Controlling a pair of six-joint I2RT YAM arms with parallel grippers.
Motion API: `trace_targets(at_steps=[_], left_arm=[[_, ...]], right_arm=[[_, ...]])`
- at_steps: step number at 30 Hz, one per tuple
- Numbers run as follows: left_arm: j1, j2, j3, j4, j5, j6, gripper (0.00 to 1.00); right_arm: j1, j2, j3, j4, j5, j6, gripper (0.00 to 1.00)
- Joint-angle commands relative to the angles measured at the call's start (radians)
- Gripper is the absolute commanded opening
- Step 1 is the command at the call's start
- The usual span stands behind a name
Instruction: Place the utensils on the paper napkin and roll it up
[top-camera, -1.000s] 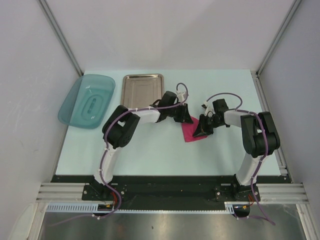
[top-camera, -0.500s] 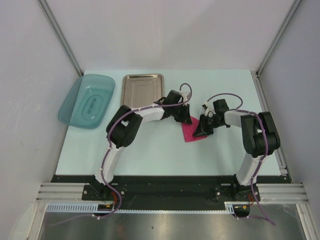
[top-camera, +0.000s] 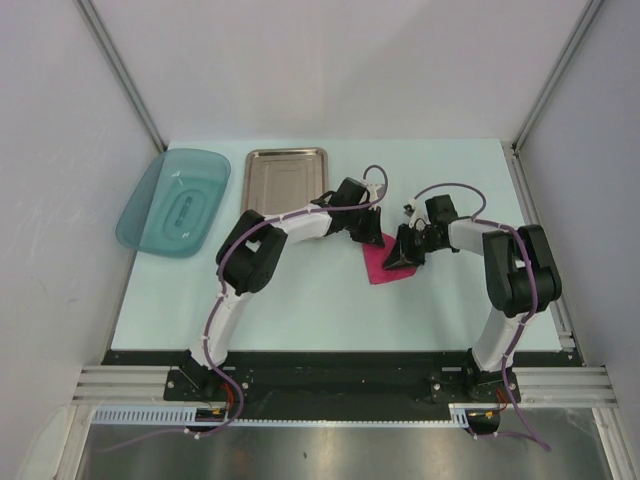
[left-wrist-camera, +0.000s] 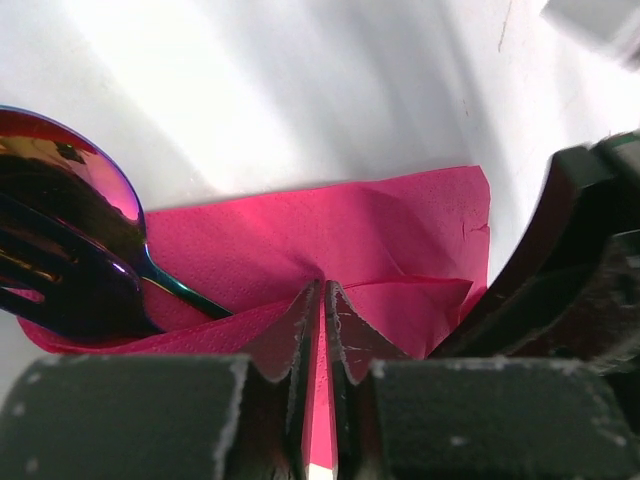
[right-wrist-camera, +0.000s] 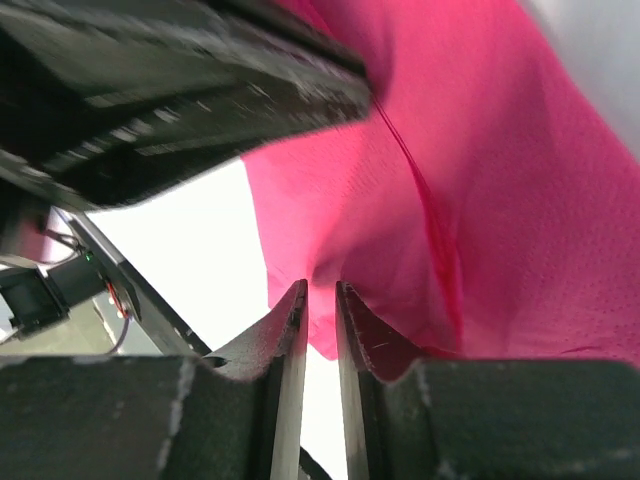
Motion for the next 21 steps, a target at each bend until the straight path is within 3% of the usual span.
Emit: trace_targets(at_steps=[1,14,18,21], left_arm=[[-0.001,0.048,0.020,-0.071,-0.061,0.052,0.11],[0.003,0.038,0.020,-0.059,-0.030,0.049,0.11],[0.020,-0.028,-0.040,0.061,0.025,0.009,0.16],[0.026,-0.088,-0.051,0.110,0.041,-0.002,0.25]], right_arm=[[0.010,-0.052,0.057,0.062,0.048,0.033,0.22],[0.033,0.059,0.057,0.134,0.123,0.043,0.15],[0.033,0.086,0.032,0.139,0.174,0.035,0.08],[0.031,0.105,0.011,0.134,0.177,0.049,0.01]])
